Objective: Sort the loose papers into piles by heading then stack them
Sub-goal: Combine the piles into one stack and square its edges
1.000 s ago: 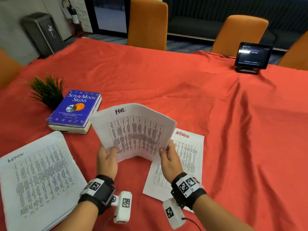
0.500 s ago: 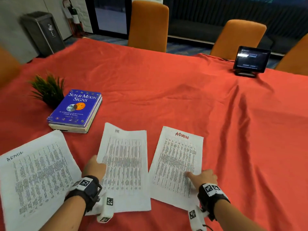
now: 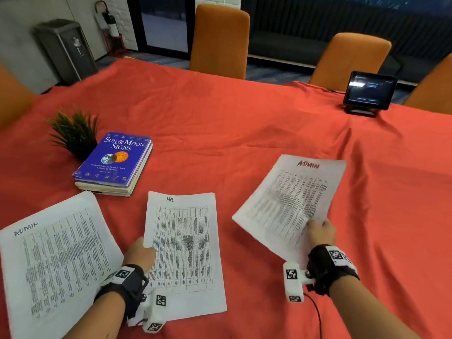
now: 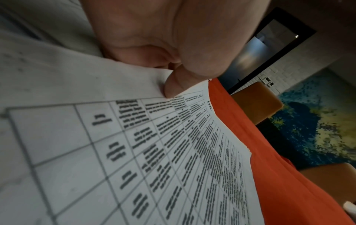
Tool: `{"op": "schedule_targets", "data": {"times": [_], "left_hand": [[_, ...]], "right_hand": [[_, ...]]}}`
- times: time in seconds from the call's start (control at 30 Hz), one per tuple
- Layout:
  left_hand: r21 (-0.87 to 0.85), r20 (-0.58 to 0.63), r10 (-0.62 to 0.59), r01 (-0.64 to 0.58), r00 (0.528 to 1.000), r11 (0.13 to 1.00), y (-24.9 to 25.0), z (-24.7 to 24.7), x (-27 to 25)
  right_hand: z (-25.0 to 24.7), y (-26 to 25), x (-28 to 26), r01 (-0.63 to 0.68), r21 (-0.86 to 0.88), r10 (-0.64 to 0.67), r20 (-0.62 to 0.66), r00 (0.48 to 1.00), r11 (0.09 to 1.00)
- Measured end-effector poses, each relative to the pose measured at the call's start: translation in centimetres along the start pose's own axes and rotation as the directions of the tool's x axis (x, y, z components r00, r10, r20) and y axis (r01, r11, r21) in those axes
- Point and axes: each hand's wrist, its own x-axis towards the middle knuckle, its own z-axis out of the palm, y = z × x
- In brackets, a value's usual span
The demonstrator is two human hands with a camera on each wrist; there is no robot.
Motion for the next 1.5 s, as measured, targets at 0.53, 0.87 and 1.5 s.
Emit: {"op": "schedule_targets", "data": {"times": [0.53,0.87,1.5], "left_hand": [[-0.186,0.156,0.057,-0.028,0.986,0.982,0.9,2.8,-1.2],[-0.422,0.073,0.350,-0.289,0.934,0.859,3.1,1.3,-4.2],[-0.549,-0.288,0.329,-0.436,0.900,0.713,5.1,1.4,-7.2]], "right_hand": [[9.5,2.8,-12.0,0.053,-0.150,0.053,0.621,0.782,0.987],[9.5,-1.2,-10.0,0.068,-0.063,-0.014,0.623,0.782,0.996],[8.3,-3.0,-15.0,0.299,0.369,-0.459,0.501,0.733,0.880]]}}
